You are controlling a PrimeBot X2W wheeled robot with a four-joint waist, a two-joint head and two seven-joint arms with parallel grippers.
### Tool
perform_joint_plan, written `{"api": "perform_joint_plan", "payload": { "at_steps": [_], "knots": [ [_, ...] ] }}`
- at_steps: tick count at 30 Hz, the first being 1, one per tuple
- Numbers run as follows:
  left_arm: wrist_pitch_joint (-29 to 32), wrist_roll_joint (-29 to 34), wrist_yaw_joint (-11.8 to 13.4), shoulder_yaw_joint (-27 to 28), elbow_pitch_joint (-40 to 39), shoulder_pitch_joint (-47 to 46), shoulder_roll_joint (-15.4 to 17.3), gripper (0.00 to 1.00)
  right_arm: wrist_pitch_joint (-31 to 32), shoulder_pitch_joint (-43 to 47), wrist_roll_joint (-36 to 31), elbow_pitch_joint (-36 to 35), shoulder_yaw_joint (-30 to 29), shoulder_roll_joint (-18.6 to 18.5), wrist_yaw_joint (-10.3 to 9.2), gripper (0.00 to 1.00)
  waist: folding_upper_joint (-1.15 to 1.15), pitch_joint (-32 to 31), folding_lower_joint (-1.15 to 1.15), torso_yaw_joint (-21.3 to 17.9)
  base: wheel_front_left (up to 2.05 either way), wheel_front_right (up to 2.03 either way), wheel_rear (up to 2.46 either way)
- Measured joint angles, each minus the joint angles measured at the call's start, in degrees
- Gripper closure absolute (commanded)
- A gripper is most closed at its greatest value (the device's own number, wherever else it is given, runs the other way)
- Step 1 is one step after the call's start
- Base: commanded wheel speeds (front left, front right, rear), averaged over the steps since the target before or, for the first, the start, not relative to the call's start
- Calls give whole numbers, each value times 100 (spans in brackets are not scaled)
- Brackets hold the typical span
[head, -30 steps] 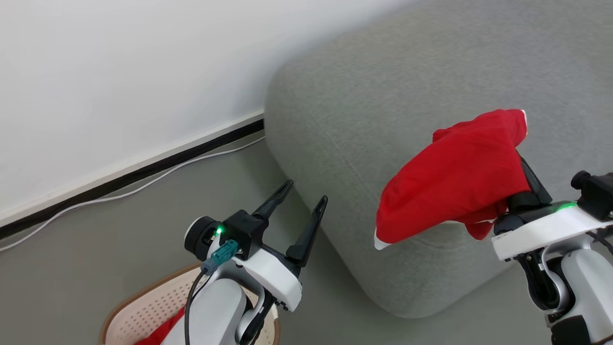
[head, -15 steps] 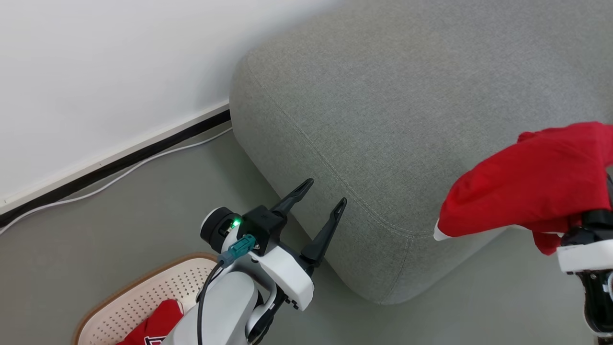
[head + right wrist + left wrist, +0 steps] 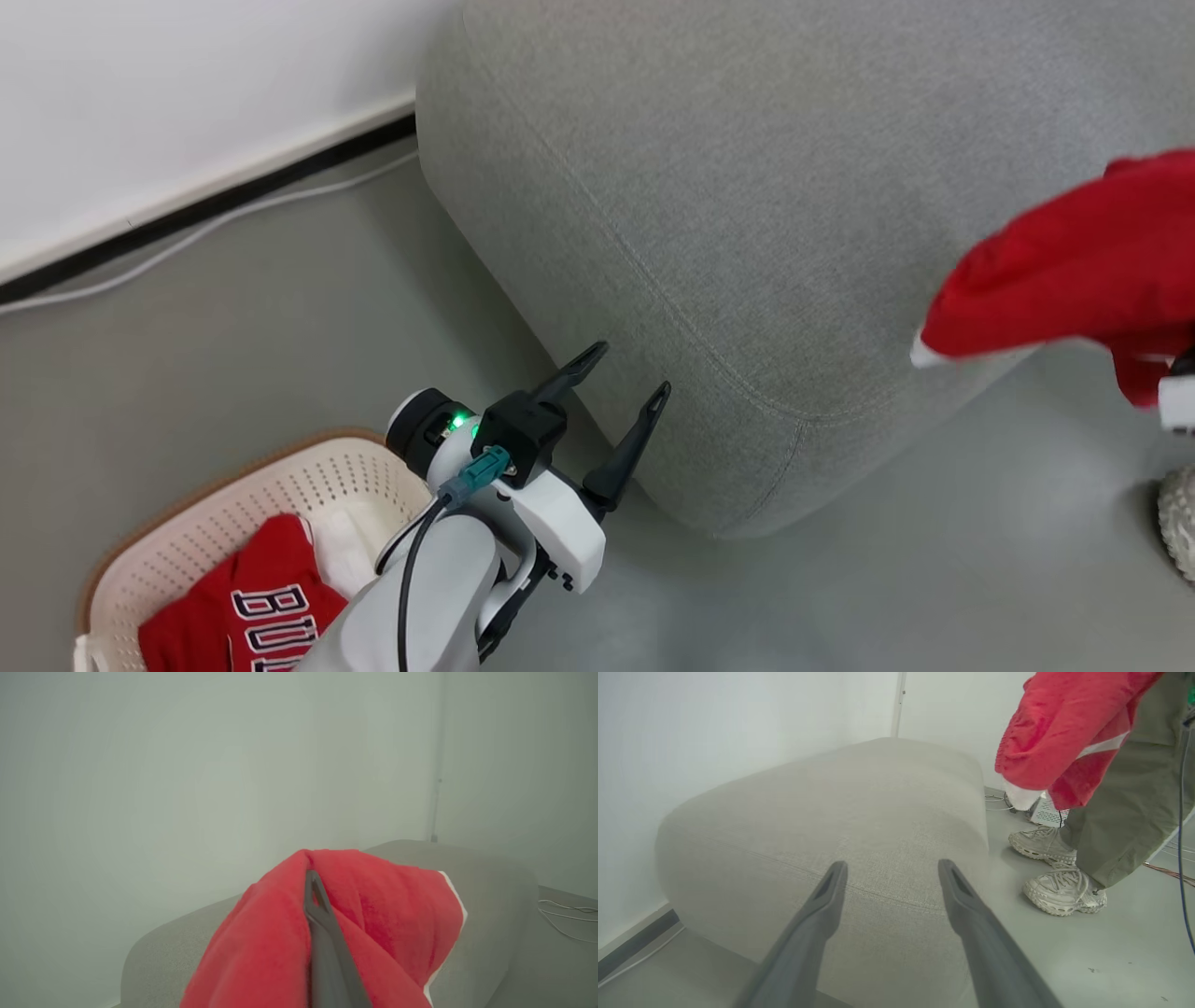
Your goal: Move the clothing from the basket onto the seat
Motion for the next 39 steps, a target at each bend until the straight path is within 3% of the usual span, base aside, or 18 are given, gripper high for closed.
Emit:
{"api": "perform_joint_plan", "payload": {
  "at_steps": [12,18,28,33,39],
  "knots": [
    [0,630,24,49,178,-510,36,0,0,-1913,-40,1147,79,-369,1,100,0,1213,0,74,0,0,0],
    [0,797,48,-34,223,-799,43,0,0,-2666,-154,1744,-163,-610,2,100,0,1762,0,332,0,0,0],
    [-1,922,115,-293,2,-1259,49,0,-1,-4035,-427,2754,-578,-1368,2,100,0,2556,0,890,0,0,0],
    [-1,918,236,-534,-414,-1493,48,0,-1,-4706,-637,3051,-1003,-1790,2,100,0,2864,0,1217,0,0,0],
    [-2,820,438,-993,-891,-1674,42,0,-3,-5308,-1190,3243,-2048,-2307,2,100,0,3169,0,1738,0,0,0]
  ]
}}
